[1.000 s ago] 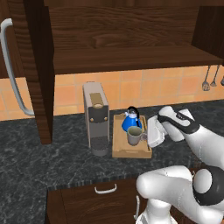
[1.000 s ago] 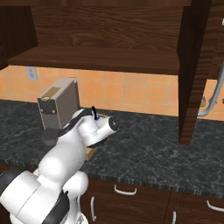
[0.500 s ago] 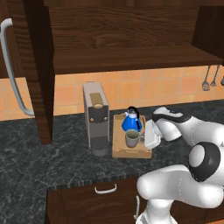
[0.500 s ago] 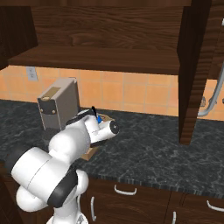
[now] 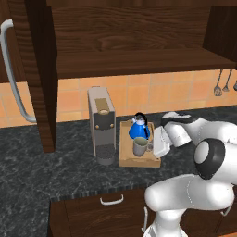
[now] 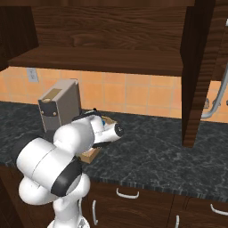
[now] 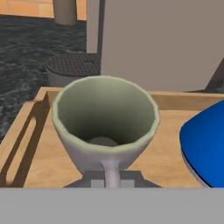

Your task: Pick the kettle from the counter and place it on the tray. Then pick the mug from the cabinet and place it on the tray. Then close the cabinet doors.

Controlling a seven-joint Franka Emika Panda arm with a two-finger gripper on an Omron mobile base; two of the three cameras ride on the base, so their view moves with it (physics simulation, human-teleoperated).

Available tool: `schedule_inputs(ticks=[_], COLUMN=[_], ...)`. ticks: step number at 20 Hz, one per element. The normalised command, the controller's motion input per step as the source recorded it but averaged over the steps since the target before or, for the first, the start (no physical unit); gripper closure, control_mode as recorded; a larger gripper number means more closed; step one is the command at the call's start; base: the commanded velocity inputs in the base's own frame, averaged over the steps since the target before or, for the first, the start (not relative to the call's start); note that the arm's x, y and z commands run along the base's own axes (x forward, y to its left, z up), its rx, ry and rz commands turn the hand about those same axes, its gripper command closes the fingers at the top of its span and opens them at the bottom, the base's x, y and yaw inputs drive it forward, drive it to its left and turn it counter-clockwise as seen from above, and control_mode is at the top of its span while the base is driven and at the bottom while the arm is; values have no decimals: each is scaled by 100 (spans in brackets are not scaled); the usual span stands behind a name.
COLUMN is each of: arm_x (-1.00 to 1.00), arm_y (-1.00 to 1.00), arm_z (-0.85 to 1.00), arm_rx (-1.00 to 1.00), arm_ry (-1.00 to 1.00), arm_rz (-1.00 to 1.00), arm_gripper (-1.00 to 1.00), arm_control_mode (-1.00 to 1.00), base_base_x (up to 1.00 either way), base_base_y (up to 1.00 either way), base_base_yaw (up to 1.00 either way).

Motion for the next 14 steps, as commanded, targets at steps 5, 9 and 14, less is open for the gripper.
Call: schedule_inputs(ticks=[5,9,14], arm_x=[0,0,-5], arm_y=[3,1,0], arm_z=[-18,-8,1], arm_rx=[0,0,0], arm_ry=[0,0,0], arm_rz=[0,0,0], arm_gripper=[-100,-100,-100], arm_control_mode=[-100,-100,-100], base_base_x=[0,0,0], base_base_y=[0,0,0], base_base_yaw=[0,0,0])
